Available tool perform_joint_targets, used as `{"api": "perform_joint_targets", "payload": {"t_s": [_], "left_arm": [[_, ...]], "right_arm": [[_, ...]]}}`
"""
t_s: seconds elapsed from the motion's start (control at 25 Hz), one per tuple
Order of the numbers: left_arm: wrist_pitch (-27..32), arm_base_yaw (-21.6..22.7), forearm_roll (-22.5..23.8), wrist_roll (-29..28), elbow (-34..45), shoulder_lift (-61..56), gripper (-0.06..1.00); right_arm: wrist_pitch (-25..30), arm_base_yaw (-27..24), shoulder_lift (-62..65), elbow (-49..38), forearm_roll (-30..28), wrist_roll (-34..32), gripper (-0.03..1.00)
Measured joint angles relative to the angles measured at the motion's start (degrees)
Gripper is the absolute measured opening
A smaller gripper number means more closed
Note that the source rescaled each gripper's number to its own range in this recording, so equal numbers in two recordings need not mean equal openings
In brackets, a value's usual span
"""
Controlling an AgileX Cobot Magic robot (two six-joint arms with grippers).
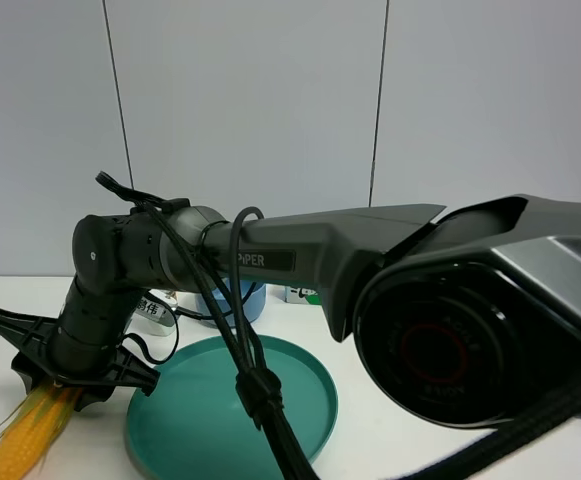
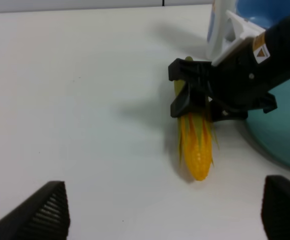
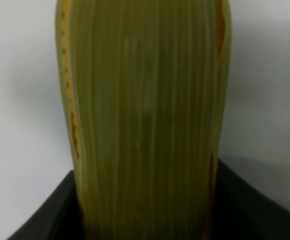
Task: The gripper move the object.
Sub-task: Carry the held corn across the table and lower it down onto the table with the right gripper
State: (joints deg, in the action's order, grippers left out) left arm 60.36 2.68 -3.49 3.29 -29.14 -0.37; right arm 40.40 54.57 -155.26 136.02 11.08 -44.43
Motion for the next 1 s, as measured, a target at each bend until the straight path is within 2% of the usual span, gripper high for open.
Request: {"api": "perform_joint_targets", "payload": {"t_s": [0.28, 0.6, 0.68, 0.8, 0.84, 0.92, 1.0], "left_arm": [[0.0, 0.0, 0.0, 0.0, 0.0, 0.0, 1.0], [0.0, 0.0, 0.0, 0.0, 0.0, 0.0, 1.0], [0.0, 0.0, 0.0, 0.0, 0.0, 0.0, 1.0], [0.0, 0.0, 0.0, 0.1, 0.0, 0.0, 1.0], [0.0, 0.0, 0.0, 0.1, 0.0, 0.0, 1.0], [0.0, 0.0, 0.0, 0.1, 0.0, 0.0, 1.0], [0.0, 0.0, 0.0, 0.1, 0.0, 0.0, 1.0]], "right_arm": [[-0.07, -0.11, -0.27, 0.0, 0.13, -0.11, 0.0], [0.48, -0.17, -0.27, 0.19, -0.05, 0.07, 0.06], [0.87, -0.29, -0.27, 0.24, -0.05, 0.23, 0.16], [1.15, -0.29, -0.22, 0.59, 0.12, 0.29, 0.46], [1.34, -0.29, -0.09, 0.64, 0.16, 0.48, 0.52], [2.06, -0.29, 0.17, 0.69, 0.51, 1.79, 0.6], [3.08, -0.29, 0.45, 0.69, 0.57, 3.36, 0.63]]}}
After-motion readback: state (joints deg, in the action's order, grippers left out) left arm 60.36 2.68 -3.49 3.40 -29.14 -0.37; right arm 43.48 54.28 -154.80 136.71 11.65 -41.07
